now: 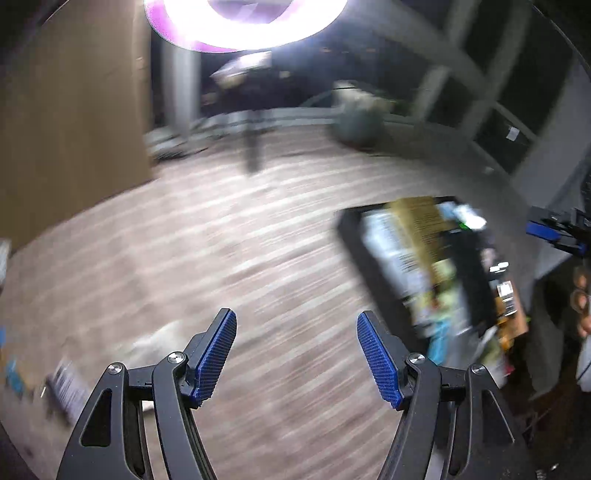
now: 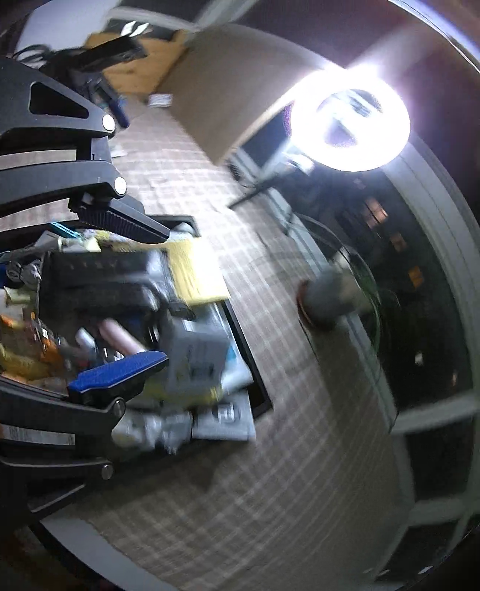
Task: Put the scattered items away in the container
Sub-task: 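Open both tools over the black box to drop the phone box, then move the right tool to the white paper packet and grasp it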
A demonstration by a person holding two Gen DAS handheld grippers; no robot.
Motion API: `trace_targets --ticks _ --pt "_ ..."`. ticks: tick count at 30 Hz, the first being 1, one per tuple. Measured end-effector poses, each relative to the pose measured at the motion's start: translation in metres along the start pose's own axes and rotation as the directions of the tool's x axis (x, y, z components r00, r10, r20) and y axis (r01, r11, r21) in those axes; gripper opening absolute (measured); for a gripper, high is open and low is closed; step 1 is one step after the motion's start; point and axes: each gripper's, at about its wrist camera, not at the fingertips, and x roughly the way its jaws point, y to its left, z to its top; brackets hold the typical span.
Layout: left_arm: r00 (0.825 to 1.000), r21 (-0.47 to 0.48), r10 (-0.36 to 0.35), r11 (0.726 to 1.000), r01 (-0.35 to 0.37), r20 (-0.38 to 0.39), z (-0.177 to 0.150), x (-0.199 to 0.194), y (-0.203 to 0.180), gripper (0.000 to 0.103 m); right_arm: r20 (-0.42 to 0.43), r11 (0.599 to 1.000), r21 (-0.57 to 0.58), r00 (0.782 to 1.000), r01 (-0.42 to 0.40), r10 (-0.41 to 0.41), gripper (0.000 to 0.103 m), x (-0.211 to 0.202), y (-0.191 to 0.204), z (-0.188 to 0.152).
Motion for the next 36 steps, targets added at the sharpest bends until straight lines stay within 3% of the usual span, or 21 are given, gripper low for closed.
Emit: trace_targets --ticks 7,10,13,18,23,31,35,36 --pt "0.992 -0.2 0.116 0.972 -0.122 -0.04 -0.059 -0.032 0.121 0.072 -0.133 0.982 -0.169 0.989 -0.089 0.067 0.061 0.059 0.099 -0.034" --pt "0.991 -0.262 0.117 0.956 -0.131 -0.066 -0.081 -0.036 0.158 0.072 -0.243 0.964 -0.184 0.959 -0.191 0.143 0.061 0.096 0.143 -0.052" --pt "0.991 -0.287 0.109 0.949 -0.126 -0.076 -0.094 -0.035 0.177 0.072 -0.323 0.947 -0.208 0.931 -0.246 0.17 0.061 0.129 0.182 -0.071" --pt "0.992 -0.284 0.088 0.953 -0.109 -0.085 -0.094 -0.019 0.179 0.072 -0.43 0.927 -0.223 0.884 -0.303 0.185 0.061 0.183 0.238 -0.096" --pt "0.992 -0.252 0.049 0.965 -0.076 -0.112 -0.087 0.011 0.164 0.072 -0.49 0.921 -0.236 0.856 -0.309 0.161 0.061 0.233 0.28 -0.113" --pt "0.993 -0.269 -0.001 0.963 -0.032 -0.12 -0.08 0.035 0.16 0.072 -0.526 0.919 -0.281 0.845 -0.277 0.093 0.06 0.273 0.313 -0.127" --pt "0.993 -0.268 -0.028 0.963 -0.004 -0.114 -0.079 0.04 0.157 0.058 -0.555 0.922 -0.261 0.826 -0.285 0.098 0.047 0.284 0.313 -0.132" --pt "0.993 -0.262 -0.025 0.965 -0.006 -0.113 -0.078 0.041 0.155 0.058 -0.546 0.92 -0.268 0.832 -0.286 0.099 0.045 0.283 0.313 -0.133"
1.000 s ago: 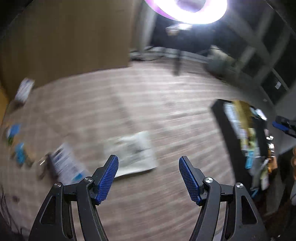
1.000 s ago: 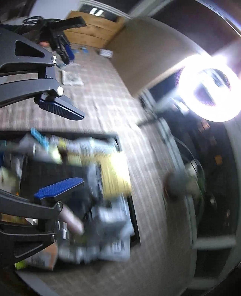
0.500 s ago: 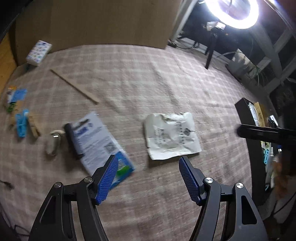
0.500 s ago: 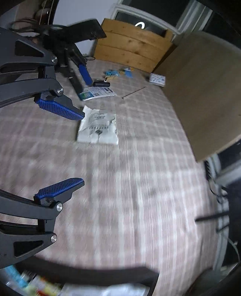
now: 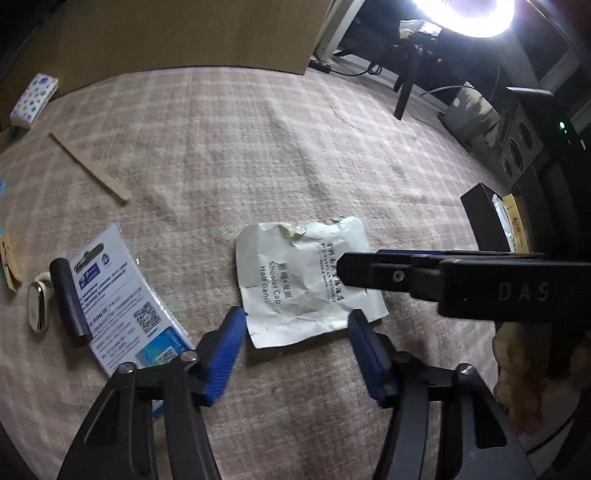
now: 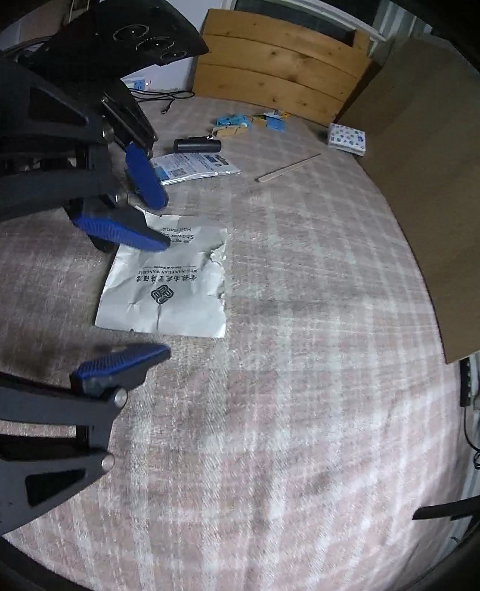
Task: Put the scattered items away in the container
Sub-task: 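Move the right tool to the white paper packet and grasp it, then carry the white paper packet to the black box and open the right tool, then return the right tool to the blue-and-white card package and grasp it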
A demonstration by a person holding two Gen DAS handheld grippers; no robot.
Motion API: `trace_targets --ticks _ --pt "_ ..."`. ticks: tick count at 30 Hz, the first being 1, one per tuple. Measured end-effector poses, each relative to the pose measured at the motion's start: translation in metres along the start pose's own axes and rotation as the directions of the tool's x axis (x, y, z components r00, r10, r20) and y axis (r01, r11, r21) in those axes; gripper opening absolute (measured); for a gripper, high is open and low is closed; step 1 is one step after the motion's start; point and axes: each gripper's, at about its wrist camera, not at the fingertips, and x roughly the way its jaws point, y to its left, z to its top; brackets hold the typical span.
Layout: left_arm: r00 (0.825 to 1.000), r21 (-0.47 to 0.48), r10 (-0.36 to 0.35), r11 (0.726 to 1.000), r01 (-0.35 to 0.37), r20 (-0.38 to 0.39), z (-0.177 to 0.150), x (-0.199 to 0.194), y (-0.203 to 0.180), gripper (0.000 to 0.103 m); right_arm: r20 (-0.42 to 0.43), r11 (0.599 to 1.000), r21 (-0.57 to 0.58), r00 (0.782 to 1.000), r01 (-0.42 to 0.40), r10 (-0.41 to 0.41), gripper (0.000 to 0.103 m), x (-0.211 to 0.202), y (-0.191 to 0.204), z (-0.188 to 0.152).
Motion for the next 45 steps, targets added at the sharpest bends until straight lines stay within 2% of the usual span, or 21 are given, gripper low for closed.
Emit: trace_targets --ticks 2,4,6,8,9,16,24,29,37,42,44,45 --pt "1.0 0.001 -0.006 1.0 0.006 -0.001 0.001 0.002 -0.003 0.053 -0.009 1.0 -0.004 1.0 -0.003 0.003 0.038 0.002 0.001 0.001" --pt "1.0 -0.002 -0.013 1.0 0.013 -0.003 0.001 0.002 -0.003 0.05 -0.013 1.0 0.001 1.0 -0.014 0.014 0.023 0.002 0.0 0.001" --pt "1.0 -0.008 -0.014 1.0 0.014 -0.002 0.001 0.002 -0.005 0.046 -0.012 0.999 0.016 0.999 -0.039 0.04 0.014 0.001 -0.005 0.0" --pt "1.0 -0.011 -0.03 0.999 0.03 -0.001 0.001 0.001 -0.008 0.039 0.001 0.999 0.017 0.999 -0.048 0.048 0.011 -0.003 -0.006 -0.001" --pt "0.999 -0.01 -0.038 0.999 0.038 0.001 0.002 0.0 -0.01 0.039 0.007 0.998 0.019 0.999 -0.054 0.054 0.01 -0.005 -0.008 -0.002" --pt "0.998 0.036 -0.057 0.998 0.056 0.028 0.008 -0.011 -0.039 0.039 0.068 0.994 0.052 0.993 -0.098 0.095 0.007 -0.036 -0.022 -0.013" --pt "0.99 0.129 -0.118 0.986 0.108 0.076 0.019 -0.033 -0.095 0.039 0.212 0.977 0.145 0.969 -0.156 0.123 0.006 -0.115 -0.074 -0.038" --pt "0.988 0.21 -0.127 0.972 0.107 0.086 0.018 -0.044 -0.125 0.039 0.331 0.961 0.226 0.94 -0.163 0.081 0.006 -0.185 -0.125 -0.073" --pt "0.987 0.246 -0.142 0.962 0.121 0.069 0.015 -0.04 -0.151 0.039 0.461 0.904 0.4 0.886 -0.151 -0.056 0.006 -0.277 -0.21 -0.148" --pt "0.988 0.255 -0.147 0.958 0.13 0.046 0.014 -0.03 -0.164 0.039 0.473 0.863 0.48 0.875 -0.157 -0.104 0.006 -0.299 -0.252 -0.178" --pt "0.988 0.262 -0.146 0.956 0.131 0.04 0.012 -0.027 -0.169 0.039 0.461 0.858 0.495 0.878 -0.136 -0.127 0.006 -0.298 -0.258 -0.181" --pt "0.989 0.266 -0.145 0.955 0.13 0.039 0.012 -0.027 -0.17 0.039 0.444 0.86 0.497 0.886 -0.116 -0.137 0.011 -0.296 -0.26 -0.18"
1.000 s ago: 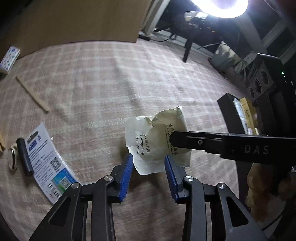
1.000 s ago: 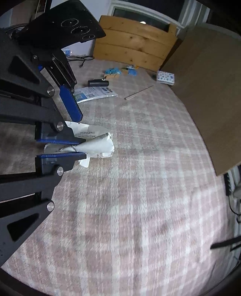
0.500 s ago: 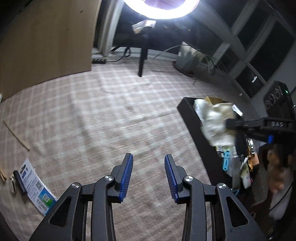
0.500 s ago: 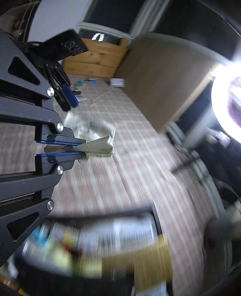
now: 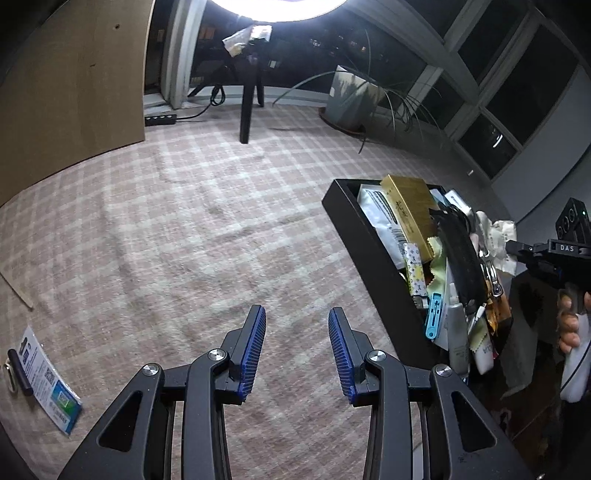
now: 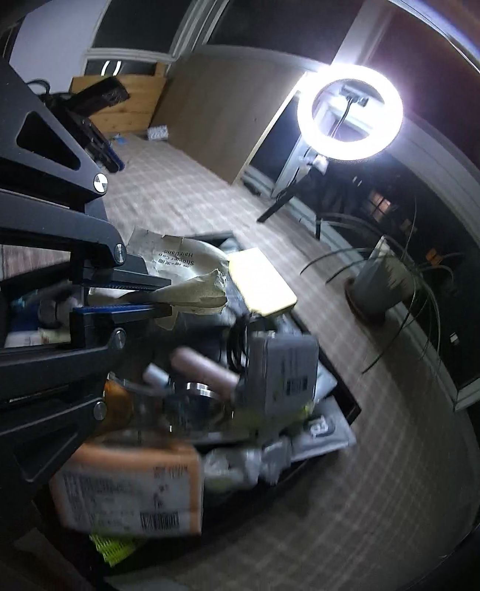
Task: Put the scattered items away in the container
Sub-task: 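Return the right tool to the blue-and-white card package and grasp it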
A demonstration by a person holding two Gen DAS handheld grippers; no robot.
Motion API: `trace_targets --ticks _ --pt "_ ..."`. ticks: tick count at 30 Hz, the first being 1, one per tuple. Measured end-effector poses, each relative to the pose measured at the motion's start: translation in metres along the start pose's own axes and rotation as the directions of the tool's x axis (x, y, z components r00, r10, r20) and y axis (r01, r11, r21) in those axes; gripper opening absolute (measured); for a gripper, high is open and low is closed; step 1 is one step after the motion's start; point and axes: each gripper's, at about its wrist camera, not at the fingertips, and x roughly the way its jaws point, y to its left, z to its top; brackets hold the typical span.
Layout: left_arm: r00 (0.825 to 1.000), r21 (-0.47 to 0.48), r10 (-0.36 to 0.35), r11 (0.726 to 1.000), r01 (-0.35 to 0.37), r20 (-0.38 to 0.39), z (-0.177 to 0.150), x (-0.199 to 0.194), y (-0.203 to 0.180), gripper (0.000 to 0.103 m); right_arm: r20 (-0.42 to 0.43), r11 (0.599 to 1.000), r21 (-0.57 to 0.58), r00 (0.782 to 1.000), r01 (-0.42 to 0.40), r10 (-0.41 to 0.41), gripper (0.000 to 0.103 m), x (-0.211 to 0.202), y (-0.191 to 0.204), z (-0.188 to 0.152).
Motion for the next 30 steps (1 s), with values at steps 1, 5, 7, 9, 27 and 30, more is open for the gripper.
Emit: trace_targets --ticks 1,5,7,9,27,30 --pt "1.0 0.003 0.0 1.0 0.0 0.0 0.0 0.0 -0.001 0.039 -0.002 1.0 0.0 1.0 0.028 -0.028 0.016 0.001 -0.002 0.0" --pt "1.0 0.0 0.007 1.0 -0.007 -0.001 -0.004 -0.005 0.0 0.039 0.035 0.987 -0.025 0.987 0.158 -0.157 0.05 -0.005 -0.004 -0.002" --pt "1.0 -0.009 0.016 1.0 -0.016 -0.005 -0.007 -0.006 0.005 0.039 0.068 0.984 -0.042 0.983 0.171 -0.168 0.054 -0.011 0.002 -0.003" --pt "0.999 -0.034 0.03 0.999 -0.03 -0.016 -0.012 -0.008 0.015 0.04 0.084 0.985 -0.061 0.984 0.163 -0.158 0.054 -0.013 0.01 -0.004" --pt "0.982 -0.358 0.187 0.915 -0.187 -0.035 -0.083 -0.057 0.187 0.063 -0.18 0.913 -0.403 0.984 -0.063 -0.011 0.059 0.135 0.2 -0.068" --pt "0.978 -0.4 0.207 0.894 -0.2 -0.026 -0.085 -0.057 0.216 0.063 -0.248 0.894 -0.434 0.969 -0.11 -0.001 0.059 0.168 0.232 -0.082"
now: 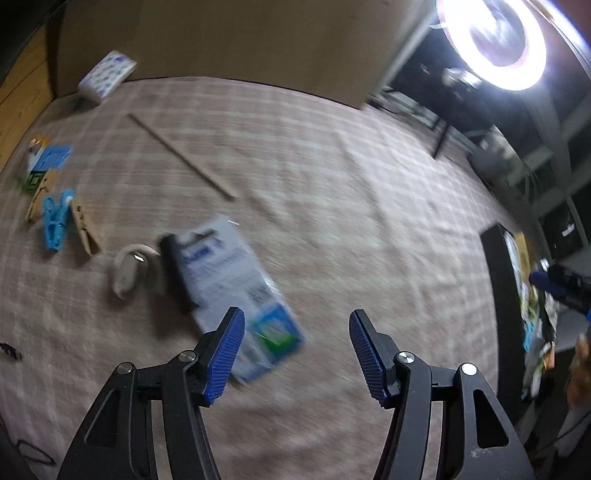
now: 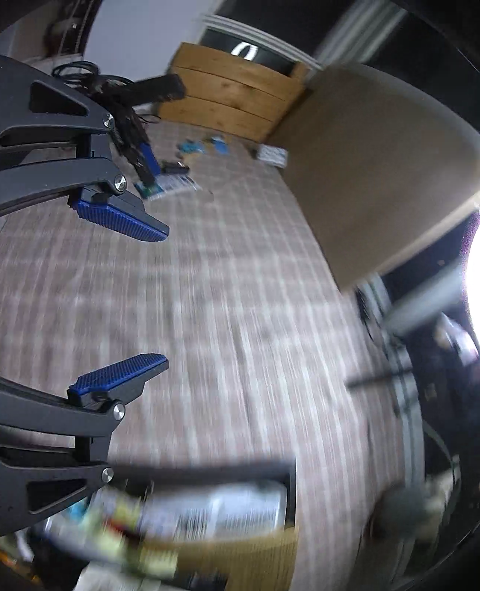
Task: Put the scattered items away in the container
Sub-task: 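Return the right tool to the blue-and-white card package and grasp it, then lift the card package, carry it to the black box, open the right tool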
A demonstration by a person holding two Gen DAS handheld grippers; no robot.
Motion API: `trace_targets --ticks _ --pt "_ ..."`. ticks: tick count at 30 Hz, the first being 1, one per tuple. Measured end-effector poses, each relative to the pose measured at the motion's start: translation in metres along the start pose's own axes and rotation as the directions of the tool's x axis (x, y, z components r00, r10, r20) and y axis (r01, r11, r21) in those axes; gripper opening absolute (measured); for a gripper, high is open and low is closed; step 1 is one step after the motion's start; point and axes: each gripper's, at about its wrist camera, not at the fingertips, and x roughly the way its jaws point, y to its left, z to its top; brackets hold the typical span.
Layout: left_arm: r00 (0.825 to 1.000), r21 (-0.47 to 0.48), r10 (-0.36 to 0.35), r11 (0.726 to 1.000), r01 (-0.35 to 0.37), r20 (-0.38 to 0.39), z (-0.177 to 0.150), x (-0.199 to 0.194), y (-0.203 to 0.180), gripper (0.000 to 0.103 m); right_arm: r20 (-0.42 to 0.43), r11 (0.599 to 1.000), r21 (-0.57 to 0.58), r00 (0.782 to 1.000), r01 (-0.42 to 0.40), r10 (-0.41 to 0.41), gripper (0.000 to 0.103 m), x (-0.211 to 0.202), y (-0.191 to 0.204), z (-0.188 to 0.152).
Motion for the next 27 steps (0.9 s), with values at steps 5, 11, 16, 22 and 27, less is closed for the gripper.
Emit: trace_targets --ticks 5,11,16,22,27 --pt "0.996 -0.071 0.083 0.994 -0.082 0.013 -0.002 -0.001 0.043 0.063 -0.076 0.997 -0.07 0.997 -0.038 0.033 0.059 0.043 0.045 0.006" --pt "0.999 -0.081 0.042 0.996 -0.041 0.007 -0.016 -0.01 0.063 0.063 -0.188 0.987 -0.123 0.979 -0.107 0.082 0.059 0.1 0.092 0.01" --pt "1.0 -0.075 -0.01 0.997 0.01 0.0 -0.019 -0.009 0.054 0.063 -0.279 0.982 -0.122 0.954 -0.146 0.107 0.06 0.148 0.121 0.013" --pt "0.999 -0.09 -0.035 0.995 0.035 0.001 -0.013 -0.002 0.046 0.063 -0.334 0.977 -0.146 0.937 -0.155 0.099 0.054 0.192 0.148 0.014" --pt "0.998 -0.083 -0.057 0.995 0.058 0.006 -0.011 0.006 0.034 0.063 -0.373 0.973 -0.17 0.924 -0.154 0.081 0.032 0.212 0.159 0.007"
